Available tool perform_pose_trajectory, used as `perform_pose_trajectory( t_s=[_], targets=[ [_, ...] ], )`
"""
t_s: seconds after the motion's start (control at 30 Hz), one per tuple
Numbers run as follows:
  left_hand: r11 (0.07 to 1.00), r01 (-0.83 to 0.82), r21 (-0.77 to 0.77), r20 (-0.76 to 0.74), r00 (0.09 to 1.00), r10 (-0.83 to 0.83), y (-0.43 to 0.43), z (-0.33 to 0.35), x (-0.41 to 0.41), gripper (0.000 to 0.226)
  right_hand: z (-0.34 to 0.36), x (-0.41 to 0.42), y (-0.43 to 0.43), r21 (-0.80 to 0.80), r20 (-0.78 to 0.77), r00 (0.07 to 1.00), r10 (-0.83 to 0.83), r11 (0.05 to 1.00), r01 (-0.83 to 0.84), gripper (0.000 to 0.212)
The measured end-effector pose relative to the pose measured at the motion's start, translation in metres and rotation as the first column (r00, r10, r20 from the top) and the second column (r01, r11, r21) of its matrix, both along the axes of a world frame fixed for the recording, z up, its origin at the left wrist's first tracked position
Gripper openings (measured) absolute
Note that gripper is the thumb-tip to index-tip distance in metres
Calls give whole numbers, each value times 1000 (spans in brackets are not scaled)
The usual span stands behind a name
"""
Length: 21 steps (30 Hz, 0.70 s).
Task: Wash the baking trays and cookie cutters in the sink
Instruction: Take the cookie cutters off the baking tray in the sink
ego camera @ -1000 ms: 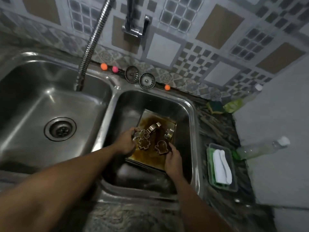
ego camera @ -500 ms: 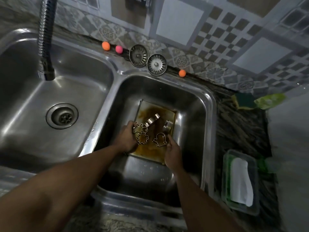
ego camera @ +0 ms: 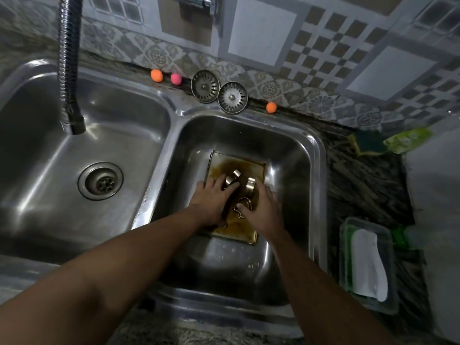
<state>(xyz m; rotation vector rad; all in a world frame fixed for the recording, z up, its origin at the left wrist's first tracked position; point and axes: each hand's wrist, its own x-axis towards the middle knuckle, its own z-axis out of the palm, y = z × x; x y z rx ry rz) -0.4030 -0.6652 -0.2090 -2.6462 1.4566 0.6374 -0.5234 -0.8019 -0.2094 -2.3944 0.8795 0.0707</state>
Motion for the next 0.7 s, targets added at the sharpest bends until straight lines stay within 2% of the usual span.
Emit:
perform_pose_trajectory(
  t_s=[0.07,0.13,0.2,0.4,0.57,0.7],
  targets=[
    [1000,-7,-3,8,1000,7,-3,-1,-1,120,0,5,4,-81,-45,993,105,991,-109,82],
    [999,-16,-43,2,1000,16,-3,-1,1,104,0,9,5,-137,-97,975,200,968,-212,75],
    [997,-20,-72,-19,1000,19,-2,-1,2,94,1,11,4,-150,-141,961,239,954,-259,73],
    [999,-6,-39,-32,999,5,-2,3,5,88,7,16,7,-116,-249,927,282,941,-317,96],
    [999,-35,-25,5,999,35,-6,0,-1,67,2,14,13,-126,-247,932,266,945,-303,92],
    [999,-49,-22,4,999,49,-10,0,-1,61,-2,13,15,-97,-209,951,230,962,-254,84]
  ],
)
